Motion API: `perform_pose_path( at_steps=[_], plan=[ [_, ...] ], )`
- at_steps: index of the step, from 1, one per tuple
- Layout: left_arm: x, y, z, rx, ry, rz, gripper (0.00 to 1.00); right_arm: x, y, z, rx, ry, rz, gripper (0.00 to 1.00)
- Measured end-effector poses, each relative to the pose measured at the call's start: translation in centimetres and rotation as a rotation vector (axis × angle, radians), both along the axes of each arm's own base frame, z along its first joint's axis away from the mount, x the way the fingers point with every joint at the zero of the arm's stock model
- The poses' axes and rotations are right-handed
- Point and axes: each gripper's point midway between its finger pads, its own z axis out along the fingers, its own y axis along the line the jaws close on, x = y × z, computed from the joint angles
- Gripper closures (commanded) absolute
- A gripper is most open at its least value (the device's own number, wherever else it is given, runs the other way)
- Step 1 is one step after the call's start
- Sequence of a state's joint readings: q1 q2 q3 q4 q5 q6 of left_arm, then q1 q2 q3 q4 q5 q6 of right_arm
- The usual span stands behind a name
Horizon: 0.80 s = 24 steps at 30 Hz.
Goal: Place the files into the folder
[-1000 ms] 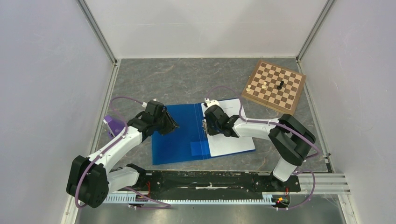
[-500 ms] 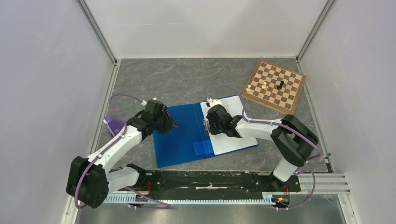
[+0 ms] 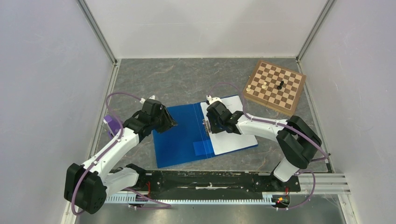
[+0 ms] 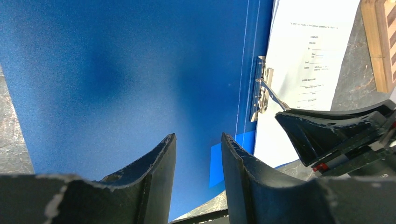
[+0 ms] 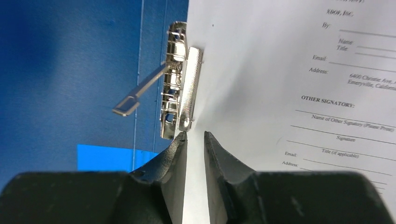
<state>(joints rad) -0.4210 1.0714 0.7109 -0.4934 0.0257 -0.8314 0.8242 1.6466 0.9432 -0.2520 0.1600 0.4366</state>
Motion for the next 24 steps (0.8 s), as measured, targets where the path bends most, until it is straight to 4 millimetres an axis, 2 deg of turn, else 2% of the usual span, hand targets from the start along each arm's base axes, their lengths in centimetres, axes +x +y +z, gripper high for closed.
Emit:
perform_pose_path(
  at_steps=[4,12,15,18,21,24],
  plan=[
    [0.0,0.0,0.6,-0.004,-0.018,-0.005,0.52,0.7,0.3,2.1,0.019,-0.035,-0.009,0.74],
    [0.0,0.0,1.5,-0.015,-0.045,-0.006,0.52,1.3,-0.2,5.7,0.001,-0.102,-0.039,0.72],
    [0.0,0.0,1.6,-0.016,-0.048,-0.006,0.52,1.9,1.1,8.0,-0.007,-0.144,-0.022,0.75],
    [-0.1,0.1,1.6,-0.012,-0.050,-0.011,0.52,2.6,3.3,10.0,0.006,-0.188,0.010,0.76],
    [-0.1,0.1,1.5,-0.006,-0.051,-0.017,0.52,3.0,5.0,10.4,-0.007,-0.203,0.040,0.76],
    [-0.1,0.1,1.5,-0.003,-0.053,-0.021,0.52,2.6,5.8,9.0,-0.059,-0.182,0.076,0.79]
  ],
)
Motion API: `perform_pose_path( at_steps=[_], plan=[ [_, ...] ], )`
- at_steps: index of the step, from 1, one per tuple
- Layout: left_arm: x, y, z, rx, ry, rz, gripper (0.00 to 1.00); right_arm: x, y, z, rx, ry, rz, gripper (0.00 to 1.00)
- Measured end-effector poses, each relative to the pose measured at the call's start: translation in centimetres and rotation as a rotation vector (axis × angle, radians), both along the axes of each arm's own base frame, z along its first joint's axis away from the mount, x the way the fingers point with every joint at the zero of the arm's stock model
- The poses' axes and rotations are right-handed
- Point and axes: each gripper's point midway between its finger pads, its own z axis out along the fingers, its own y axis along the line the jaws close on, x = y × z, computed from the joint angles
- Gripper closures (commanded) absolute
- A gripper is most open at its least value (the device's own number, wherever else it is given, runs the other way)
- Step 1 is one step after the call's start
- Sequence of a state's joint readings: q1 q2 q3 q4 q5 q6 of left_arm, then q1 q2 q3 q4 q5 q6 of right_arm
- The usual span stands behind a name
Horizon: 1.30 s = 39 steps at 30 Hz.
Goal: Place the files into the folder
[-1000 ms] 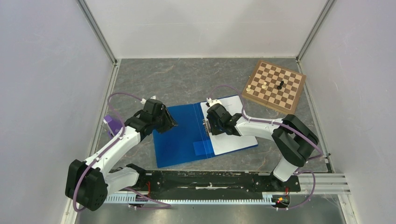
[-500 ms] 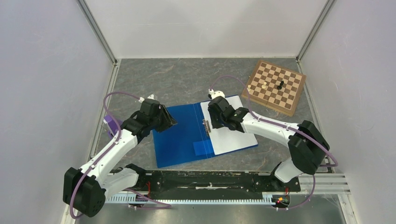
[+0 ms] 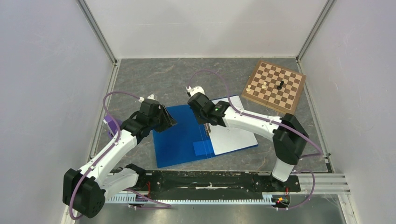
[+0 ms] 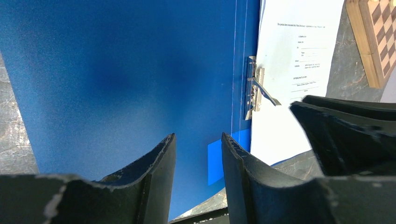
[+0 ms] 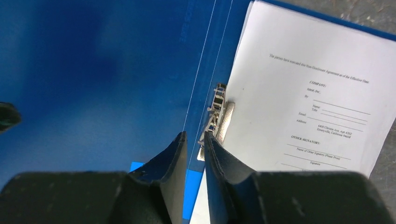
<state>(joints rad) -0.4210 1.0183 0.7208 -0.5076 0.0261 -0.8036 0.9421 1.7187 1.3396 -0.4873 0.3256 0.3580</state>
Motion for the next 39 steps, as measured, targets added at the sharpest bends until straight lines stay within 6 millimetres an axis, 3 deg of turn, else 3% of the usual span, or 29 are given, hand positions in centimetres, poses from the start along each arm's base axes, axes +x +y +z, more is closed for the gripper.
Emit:
perform_pose_path(
  at_steps=[5,9,31,39],
  plan=[
    [0.0,0.0,0.0,0.001,0.000,-0.001,0.52,-0.6,0.2,-3.2,-0.124,0.046,0.037,0.80],
    [0.0,0.0,0.0,0.001,0.000,-0.001,0.52,-0.9,0.0,-4.4,-0.188,0.055,0.051,0.82],
    [0.1,0.0,-0.7,0.008,0.018,0.010,0.54,-1.5,-0.8,-5.0,-0.268,0.036,0.063,0.87],
    [-1.0,1.2,-4.2,0.020,0.085,0.098,0.60,-2.0,-1.2,-5.9,-0.282,0.045,0.068,0.87]
  ],
)
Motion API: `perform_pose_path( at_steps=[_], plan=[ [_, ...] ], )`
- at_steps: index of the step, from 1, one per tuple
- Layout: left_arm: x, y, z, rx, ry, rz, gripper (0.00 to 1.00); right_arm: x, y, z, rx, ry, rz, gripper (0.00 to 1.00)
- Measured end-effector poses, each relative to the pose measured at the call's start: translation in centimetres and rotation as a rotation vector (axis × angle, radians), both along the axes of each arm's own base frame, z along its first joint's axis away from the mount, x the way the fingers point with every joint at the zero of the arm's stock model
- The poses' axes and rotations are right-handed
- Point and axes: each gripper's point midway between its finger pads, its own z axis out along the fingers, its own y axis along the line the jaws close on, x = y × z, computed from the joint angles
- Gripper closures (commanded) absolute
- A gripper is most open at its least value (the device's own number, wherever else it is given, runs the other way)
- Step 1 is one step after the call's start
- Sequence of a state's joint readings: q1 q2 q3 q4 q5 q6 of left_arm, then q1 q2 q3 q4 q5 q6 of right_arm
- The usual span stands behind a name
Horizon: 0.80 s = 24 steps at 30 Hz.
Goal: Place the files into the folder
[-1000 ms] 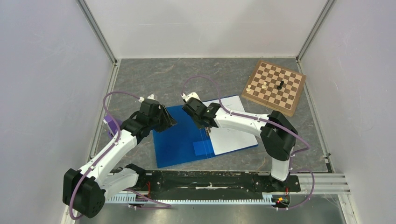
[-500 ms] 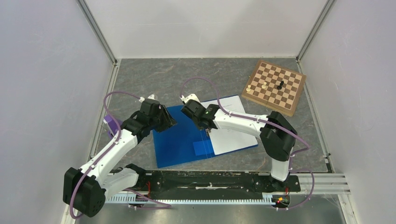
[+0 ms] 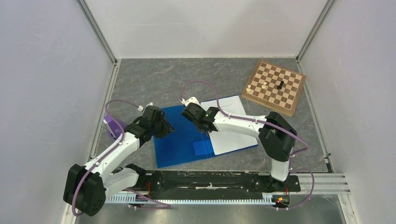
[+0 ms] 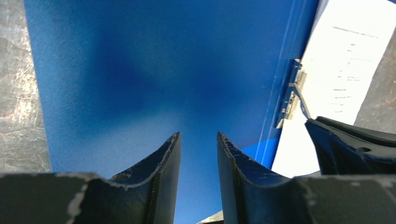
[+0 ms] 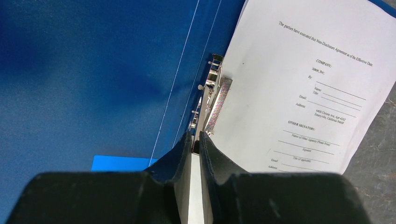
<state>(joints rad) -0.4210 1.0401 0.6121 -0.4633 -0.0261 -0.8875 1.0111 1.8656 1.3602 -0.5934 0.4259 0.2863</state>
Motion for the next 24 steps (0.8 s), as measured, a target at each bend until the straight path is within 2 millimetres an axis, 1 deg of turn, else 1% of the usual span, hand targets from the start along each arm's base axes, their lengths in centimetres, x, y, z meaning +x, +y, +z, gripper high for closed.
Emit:
perform_pose_path(
  at_steps=[6,12,14,16,21,24],
  plan=[
    [-0.8,0.8,-1.8,0.008,0.032,0.052,0.69,-0.1,0.0,-0.4,0.003,-0.002,0.002,0.88],
    [-2.0,1.5,-3.7,0.023,0.064,0.094,0.85,-0.2,-0.1,-0.8,0.001,-0.002,0.004,0.88],
    [-2.3,1.6,-4.2,0.029,0.073,0.103,0.92,-0.2,-0.2,-0.9,-0.002,0.000,0.005,0.89],
    [-2.6,1.6,-4.6,0.031,0.081,0.112,0.97,-0.2,-0.2,-0.9,-0.002,0.000,0.006,0.88],
    [-2.6,1.4,-5.3,0.048,0.088,0.128,0.98,-0.3,-0.2,-1.0,-0.006,0.000,0.007,0.89],
    [-2.7,1.8,-6.0,0.067,0.102,0.154,0.98,-0.4,-0.3,-1.1,-0.009,0.000,0.011,0.89]
  ],
)
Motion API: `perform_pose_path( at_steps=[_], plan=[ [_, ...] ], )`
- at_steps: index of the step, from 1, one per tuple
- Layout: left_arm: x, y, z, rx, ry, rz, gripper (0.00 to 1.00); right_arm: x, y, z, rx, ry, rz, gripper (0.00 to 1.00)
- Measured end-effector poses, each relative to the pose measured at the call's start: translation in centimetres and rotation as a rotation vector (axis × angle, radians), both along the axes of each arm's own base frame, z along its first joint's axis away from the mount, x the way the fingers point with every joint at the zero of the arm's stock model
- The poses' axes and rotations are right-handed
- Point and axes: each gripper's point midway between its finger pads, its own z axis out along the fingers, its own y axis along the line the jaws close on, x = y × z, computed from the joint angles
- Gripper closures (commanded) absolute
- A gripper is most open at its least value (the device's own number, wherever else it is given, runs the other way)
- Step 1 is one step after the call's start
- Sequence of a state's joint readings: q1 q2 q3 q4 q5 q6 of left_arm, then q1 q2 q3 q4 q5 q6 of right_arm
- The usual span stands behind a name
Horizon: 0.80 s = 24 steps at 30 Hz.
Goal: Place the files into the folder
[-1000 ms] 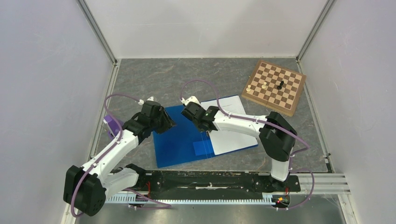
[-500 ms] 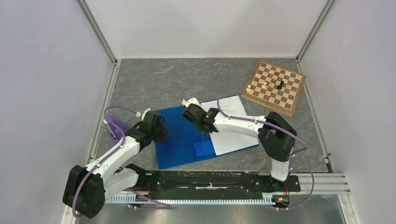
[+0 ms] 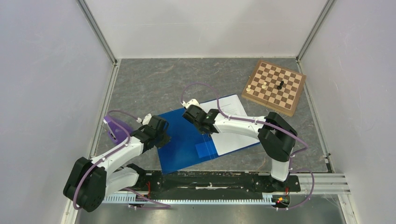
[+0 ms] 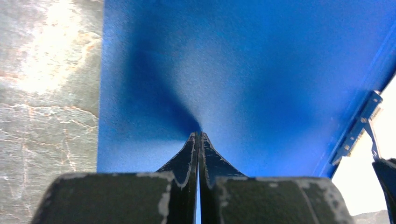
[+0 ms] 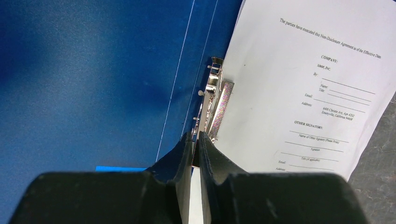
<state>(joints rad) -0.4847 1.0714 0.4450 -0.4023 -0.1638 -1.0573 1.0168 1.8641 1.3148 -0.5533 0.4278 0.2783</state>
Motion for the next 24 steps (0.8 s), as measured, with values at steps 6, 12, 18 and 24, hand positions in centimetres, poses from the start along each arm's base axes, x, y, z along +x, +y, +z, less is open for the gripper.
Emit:
perform_pose_path(
  at_steps=[6,12,18,24],
  plan=[
    [0.2,0.5,-0.8,0.018,0.023,0.068,0.98,-0.2,0.0,0.2,-0.001,-0.002,0.012,0.88],
    [1.1,0.3,-0.8,0.040,0.054,0.095,0.98,-0.6,0.3,0.3,-0.005,-0.002,0.031,0.88],
    [1.4,0.3,-0.8,0.038,0.063,0.133,0.98,-0.9,0.3,0.5,-0.007,-0.001,0.040,0.88],
    [1.3,0.5,-0.8,0.040,0.067,0.151,0.98,-1.2,0.1,0.7,-0.016,0.002,0.044,0.88]
  ],
)
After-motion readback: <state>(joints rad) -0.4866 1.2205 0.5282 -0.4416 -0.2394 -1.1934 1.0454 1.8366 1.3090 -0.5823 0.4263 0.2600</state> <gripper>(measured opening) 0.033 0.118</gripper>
